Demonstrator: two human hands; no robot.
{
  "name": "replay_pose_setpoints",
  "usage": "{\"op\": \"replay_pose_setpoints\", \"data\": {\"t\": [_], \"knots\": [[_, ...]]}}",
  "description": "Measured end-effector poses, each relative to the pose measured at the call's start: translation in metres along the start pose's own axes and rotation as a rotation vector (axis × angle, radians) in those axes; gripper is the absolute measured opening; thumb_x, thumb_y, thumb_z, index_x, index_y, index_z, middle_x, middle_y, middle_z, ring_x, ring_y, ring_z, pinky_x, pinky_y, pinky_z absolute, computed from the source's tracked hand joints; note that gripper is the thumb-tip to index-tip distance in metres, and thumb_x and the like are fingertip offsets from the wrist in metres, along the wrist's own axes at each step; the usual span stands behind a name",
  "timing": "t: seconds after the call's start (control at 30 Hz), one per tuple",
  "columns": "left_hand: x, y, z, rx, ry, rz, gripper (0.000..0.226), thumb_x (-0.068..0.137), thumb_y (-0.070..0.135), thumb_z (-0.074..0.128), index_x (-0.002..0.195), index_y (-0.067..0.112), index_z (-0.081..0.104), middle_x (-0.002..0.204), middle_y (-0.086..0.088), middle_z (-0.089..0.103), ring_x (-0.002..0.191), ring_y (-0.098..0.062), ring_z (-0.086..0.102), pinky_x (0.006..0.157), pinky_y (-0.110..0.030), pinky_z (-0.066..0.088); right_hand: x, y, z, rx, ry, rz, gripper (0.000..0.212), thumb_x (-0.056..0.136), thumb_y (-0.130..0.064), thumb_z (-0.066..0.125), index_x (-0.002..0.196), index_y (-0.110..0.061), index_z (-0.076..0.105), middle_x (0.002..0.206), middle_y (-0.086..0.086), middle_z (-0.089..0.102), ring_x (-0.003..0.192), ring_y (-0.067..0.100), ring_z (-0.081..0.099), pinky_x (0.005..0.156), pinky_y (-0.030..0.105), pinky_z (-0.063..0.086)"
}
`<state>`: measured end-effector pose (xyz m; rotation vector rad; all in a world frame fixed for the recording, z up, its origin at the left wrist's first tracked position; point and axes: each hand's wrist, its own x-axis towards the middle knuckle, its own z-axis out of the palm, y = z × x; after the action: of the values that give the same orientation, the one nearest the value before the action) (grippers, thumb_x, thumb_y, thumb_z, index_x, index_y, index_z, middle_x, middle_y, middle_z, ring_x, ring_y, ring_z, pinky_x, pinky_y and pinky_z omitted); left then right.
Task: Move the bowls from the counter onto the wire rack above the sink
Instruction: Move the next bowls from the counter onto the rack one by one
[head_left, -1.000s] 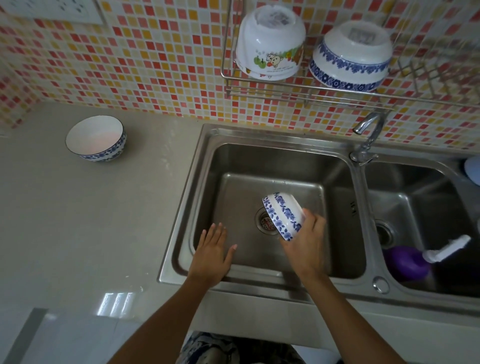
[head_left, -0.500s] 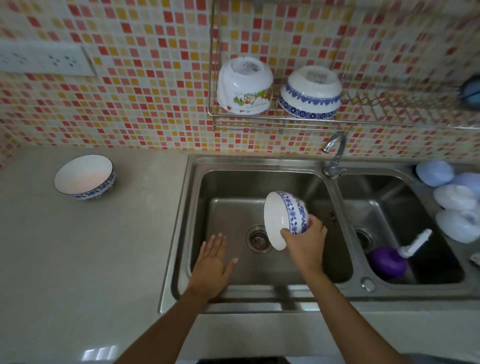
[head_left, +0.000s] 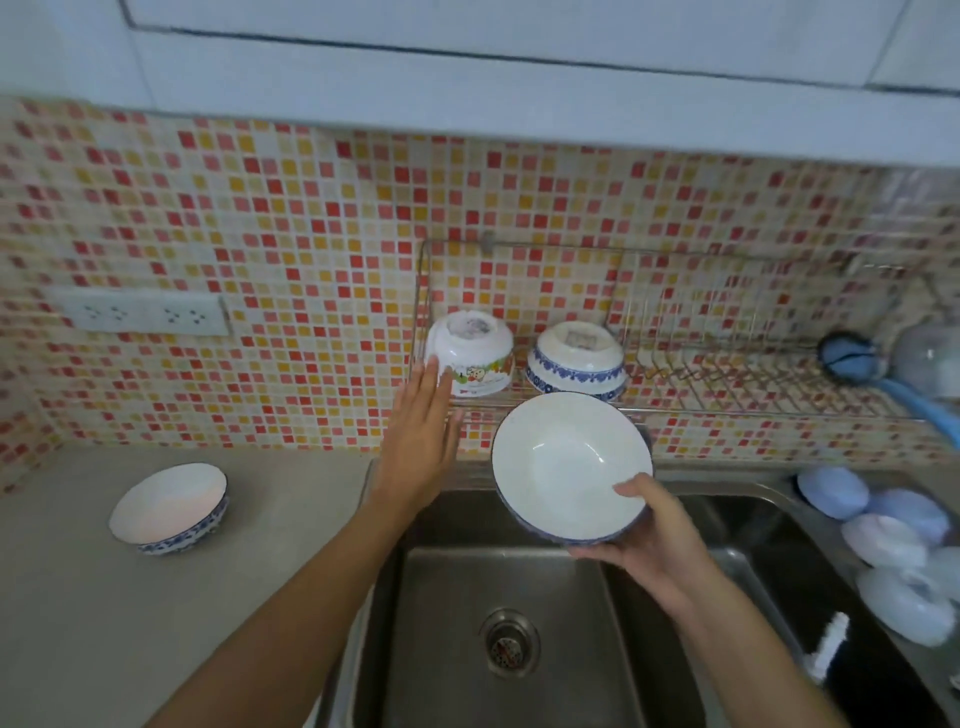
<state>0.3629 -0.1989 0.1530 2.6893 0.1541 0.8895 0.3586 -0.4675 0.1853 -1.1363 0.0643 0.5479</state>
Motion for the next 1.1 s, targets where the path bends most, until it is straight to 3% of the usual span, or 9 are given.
{"op": "replay_pose_setpoints", "data": {"t": [0.13, 0.33, 0.5, 0.63, 0.77, 0.9, 0.97, 1.03, 1.1], "knots": [[0.012, -0.015, 0.014, 0.162, -0.087, -0.029, 0.063, 0.097, 0.051, 0.003, 0.149, 0.016, -0.002, 0.157, -0.004, -0.008, 0.144, -0.021, -0.013, 0.118, -0.042, 0.000, 0.014, -0.029, 0.019, 0.053, -0.078, -0.048, 0.037, 0.077, -0.012, 0.059, 0.112, -0.019, 0.058, 0.128, 0.016, 0.051, 0.116, 0.042, 0.054, 0.074, 0.060, 0.056], [0.013, -0.022, 0.021, 0.186, -0.120, -0.077, 0.061, 0.098, 0.049, 0.008, 0.148, 0.017, -0.006, 0.156, 0.001, -0.014, 0.142, -0.014, -0.020, 0.117, -0.038, -0.005, 0.049, -0.066, 0.036, 0.112, -0.015, -0.117, 0.040, 0.086, -0.012, 0.063, 0.125, -0.013, 0.052, 0.126, 0.015, 0.051, 0.110, 0.040, 0.057, 0.072, 0.062, 0.056], [0.013, -0.020, 0.021, 0.146, -0.102, -0.084, 0.058, 0.100, 0.044, 0.013, 0.148, 0.018, -0.007, 0.157, 0.002, -0.013, 0.141, -0.010, -0.022, 0.117, -0.033, -0.008, 0.080, -0.095, 0.053, -0.224, 0.048, -0.370, 0.065, 0.082, -0.029, 0.074, 0.140, -0.026, 0.047, 0.131, 0.005, 0.057, 0.108, 0.030, 0.062, 0.073, 0.056, 0.059], [0.012, -0.021, 0.021, 0.126, -0.105, -0.087, 0.058, 0.100, 0.042, 0.016, 0.148, 0.019, -0.007, 0.156, 0.004, -0.014, 0.141, -0.009, -0.022, 0.116, -0.032, -0.009, 0.105, -0.112, 0.069, -0.482, 0.097, -0.570, 0.074, 0.080, -0.027, 0.077, 0.145, -0.029, 0.041, 0.128, -0.002, 0.059, 0.107, 0.023, 0.062, 0.068, 0.047, 0.062], [0.013, -0.020, 0.021, 0.145, -0.120, -0.087, 0.058, 0.099, 0.042, 0.014, 0.149, 0.017, -0.005, 0.157, 0.002, -0.011, 0.142, -0.012, -0.019, 0.119, -0.036, -0.002, 0.129, -0.123, 0.081, -0.608, 0.133, -0.662, 0.081, 0.080, -0.035, 0.077, 0.148, -0.034, 0.034, 0.138, -0.004, 0.055, 0.111, 0.014, 0.057, 0.083, 0.054, 0.057], [0.014, -0.018, 0.017, 0.165, -0.149, -0.100, 0.059, 0.099, 0.043, 0.013, 0.148, 0.019, -0.008, 0.156, 0.003, -0.014, 0.141, -0.013, -0.023, 0.118, -0.033, -0.007, 0.145, -0.133, 0.094, -0.696, 0.149, -0.778, 0.069, 0.085, -0.029, 0.072, 0.146, -0.029, 0.039, 0.109, -0.017, 0.058, 0.097, 0.008, 0.057, 0.086, 0.040, 0.057], [0.013, -0.016, 0.015, 0.169, -0.160, -0.106, 0.059, 0.099, 0.044, 0.012, 0.148, 0.021, -0.011, 0.155, 0.005, -0.017, 0.140, -0.012, -0.025, 0.117, -0.033, -0.009, 0.152, -0.134, 0.100, -0.784, 0.183, -0.839, 0.070, 0.085, -0.036, 0.071, 0.146, -0.032, 0.038, 0.116, -0.014, 0.058, 0.104, 0.011, 0.057, 0.085, 0.028, 0.055], [0.013, -0.015, 0.013, 0.173, -0.172, -0.111, 0.059, 0.098, 0.045, 0.011, 0.147, 0.021, -0.013, 0.154, 0.005, -0.018, 0.139, -0.012, -0.026, 0.116, -0.032, -0.011, 0.162, -0.131, 0.101, -0.929, 0.207, -0.882, 0.074, 0.079, -0.056, 0.066, 0.145, -0.044, 0.034, 0.123, -0.002, 0.061, 0.107, 0.019, 0.060, 0.084, 0.035, 0.056], [0.014, -0.015, 0.013, 0.183, -0.183, -0.116, 0.059, 0.098, 0.046, 0.009, 0.147, 0.021, -0.013, 0.154, 0.005, -0.020, 0.139, -0.012, -0.028, 0.114, -0.031, -0.014, 0.172, -0.127, 0.099, -1.067, 0.206, -0.893, 0.075, 0.075, -0.062, 0.062, 0.142, -0.053, 0.030, 0.117, 0.006, 0.057, 0.094, 0.020, 0.063, 0.076, 0.040, 0.059]]}}
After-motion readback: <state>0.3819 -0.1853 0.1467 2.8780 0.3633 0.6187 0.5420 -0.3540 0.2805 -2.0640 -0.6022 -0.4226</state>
